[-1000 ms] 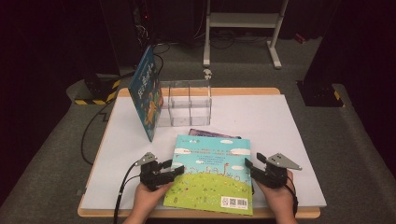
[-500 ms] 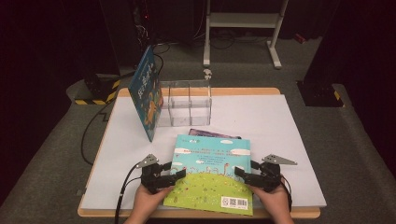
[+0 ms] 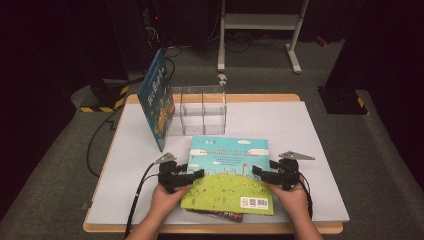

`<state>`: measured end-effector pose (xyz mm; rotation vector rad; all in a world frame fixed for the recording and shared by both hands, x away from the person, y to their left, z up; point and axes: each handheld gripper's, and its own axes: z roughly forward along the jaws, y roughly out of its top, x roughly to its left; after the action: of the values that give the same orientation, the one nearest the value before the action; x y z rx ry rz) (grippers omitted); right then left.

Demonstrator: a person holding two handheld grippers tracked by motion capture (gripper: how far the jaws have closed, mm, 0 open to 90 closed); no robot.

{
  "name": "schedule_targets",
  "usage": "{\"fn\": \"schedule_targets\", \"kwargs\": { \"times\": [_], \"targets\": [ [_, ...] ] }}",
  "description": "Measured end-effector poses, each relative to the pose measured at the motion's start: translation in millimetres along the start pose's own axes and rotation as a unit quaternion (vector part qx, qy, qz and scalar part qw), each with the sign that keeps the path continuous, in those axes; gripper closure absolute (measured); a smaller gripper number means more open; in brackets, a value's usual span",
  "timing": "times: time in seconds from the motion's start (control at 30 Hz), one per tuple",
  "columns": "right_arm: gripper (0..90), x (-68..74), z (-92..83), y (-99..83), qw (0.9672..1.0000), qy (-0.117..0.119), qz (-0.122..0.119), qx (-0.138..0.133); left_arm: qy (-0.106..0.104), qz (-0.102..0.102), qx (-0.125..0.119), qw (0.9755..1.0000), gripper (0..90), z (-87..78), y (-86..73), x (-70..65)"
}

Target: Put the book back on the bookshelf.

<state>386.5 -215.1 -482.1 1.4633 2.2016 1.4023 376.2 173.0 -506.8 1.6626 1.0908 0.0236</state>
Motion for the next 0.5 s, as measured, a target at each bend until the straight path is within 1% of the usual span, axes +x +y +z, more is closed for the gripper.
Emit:
{"fn": "schedule_targets", "kwargs": {
  "times": [0.1, 0.17, 0.23, 0.3, 0.33, 0.37, 0.43, 0.5],
  "targets": [
    [21.0, -1.9, 1.1, -2.1, 0.9999, 0.000, 0.011, -0.009, -0.002, 0.002, -0.006, 1.0000, 26.0, 0.1, -1.0, 0.5],
    [20.3, 0.9, -1.9, -8.3, 0.9998, 0.009, 0.012, -0.012, -0.001, 0.003, -0.011, 0.9999, 26.1, -0.9, -2.8, 0.3],
    [19.9, 3.9, -5.4, -12.9, 0.9996, 0.024, 0.014, -0.002, 0.000, 0.001, -0.009, 1.0000, 26.3, -1.8, -2.2, -0.2],
    [20.2, 5.5, -7.2, -17.1, 0.9989, 0.041, 0.023, 0.007, 0.001, -0.001, -0.008, 1.0000, 27.4, -3.2, -1.9, -1.2],
    [20.5, 6.6, -7.2, -17.6, 0.9986, 0.044, 0.027, 0.010, 0.002, -0.001, -0.005, 1.0000, 27.6, -3.8, -1.6, -2.0],
    [20.8, 7.8, -7.6, -17.3, 0.9986, 0.041, 0.030, 0.014, 0.004, -0.002, -0.002, 1.0000, 27.8, -4.6, -1.2, -2.9],
    [21.2, 8.6, -8.1, -14.7, 0.9987, 0.038, 0.026, 0.022, 0.006, 0.001, 0.002, 1.0000, 28.5, -6.2, -0.4, -4.0],
    [22.6, 9.3, -8.8, -14.6, 0.9988, 0.035, 0.028, 0.020, 0.008, 0.001, 0.003, 1.0000, 29.6, -8.2, 0.9, -5.0]
  ]
}}
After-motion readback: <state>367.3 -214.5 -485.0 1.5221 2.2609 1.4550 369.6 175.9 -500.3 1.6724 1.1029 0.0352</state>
